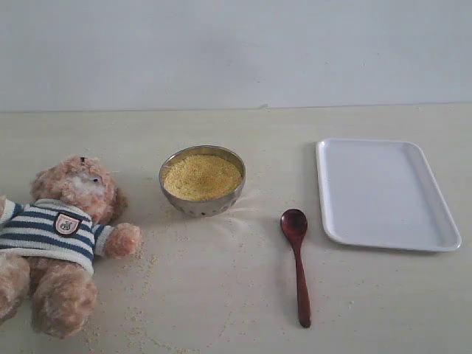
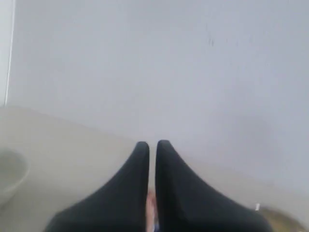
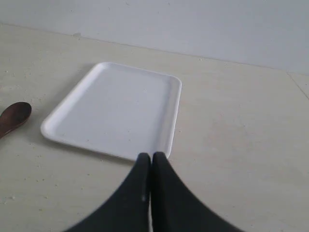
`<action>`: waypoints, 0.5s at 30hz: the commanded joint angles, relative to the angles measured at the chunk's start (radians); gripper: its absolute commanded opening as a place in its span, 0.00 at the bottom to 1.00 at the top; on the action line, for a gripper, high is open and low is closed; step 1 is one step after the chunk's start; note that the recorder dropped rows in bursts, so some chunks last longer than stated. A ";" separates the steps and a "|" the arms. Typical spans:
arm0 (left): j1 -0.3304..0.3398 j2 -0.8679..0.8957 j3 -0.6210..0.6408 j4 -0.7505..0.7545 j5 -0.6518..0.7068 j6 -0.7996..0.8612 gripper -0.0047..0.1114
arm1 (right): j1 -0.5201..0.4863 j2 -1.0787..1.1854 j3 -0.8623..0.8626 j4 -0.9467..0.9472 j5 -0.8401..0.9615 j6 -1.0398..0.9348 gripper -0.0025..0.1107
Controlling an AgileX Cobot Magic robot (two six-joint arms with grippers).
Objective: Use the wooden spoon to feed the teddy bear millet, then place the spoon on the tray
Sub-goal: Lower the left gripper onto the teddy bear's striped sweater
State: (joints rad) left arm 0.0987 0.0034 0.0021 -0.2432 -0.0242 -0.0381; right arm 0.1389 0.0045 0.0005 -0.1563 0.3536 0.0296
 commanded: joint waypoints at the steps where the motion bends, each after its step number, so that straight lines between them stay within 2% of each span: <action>1: 0.002 -0.003 -0.002 -0.052 -0.412 -0.065 0.08 | 0.000 -0.005 -0.001 -0.006 -0.012 0.000 0.02; 3: 0.002 -0.003 -0.005 -0.052 -0.596 -0.211 0.08 | 0.000 -0.005 -0.001 -0.006 -0.012 0.000 0.02; 5: 0.002 0.006 -0.088 -0.052 -0.630 -0.287 0.08 | 0.000 -0.005 -0.001 -0.006 -0.012 0.000 0.02; 6: 0.002 0.037 -0.128 -0.052 -0.610 -0.238 0.08 | 0.000 -0.005 -0.001 -0.006 -0.012 0.000 0.02; 9: 0.002 0.239 -0.277 -0.038 -0.461 0.108 0.08 | 0.000 -0.005 -0.001 -0.006 -0.012 0.000 0.02; 11: 0.002 0.457 -0.401 -0.060 -0.259 0.283 0.08 | 0.000 -0.005 -0.001 -0.006 -0.012 0.000 0.02; 14: 0.002 0.786 -0.633 -0.088 0.268 0.339 0.08 | 0.000 -0.005 -0.001 -0.006 -0.012 0.000 0.02; 15: 0.002 0.884 -0.717 -0.085 0.406 0.339 0.08 | 0.000 -0.005 -0.001 -0.006 -0.012 0.000 0.02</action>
State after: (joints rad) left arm 0.0987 0.6395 -0.5518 -0.3178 -0.0582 0.2359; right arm 0.1389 0.0045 0.0005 -0.1563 0.3536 0.0296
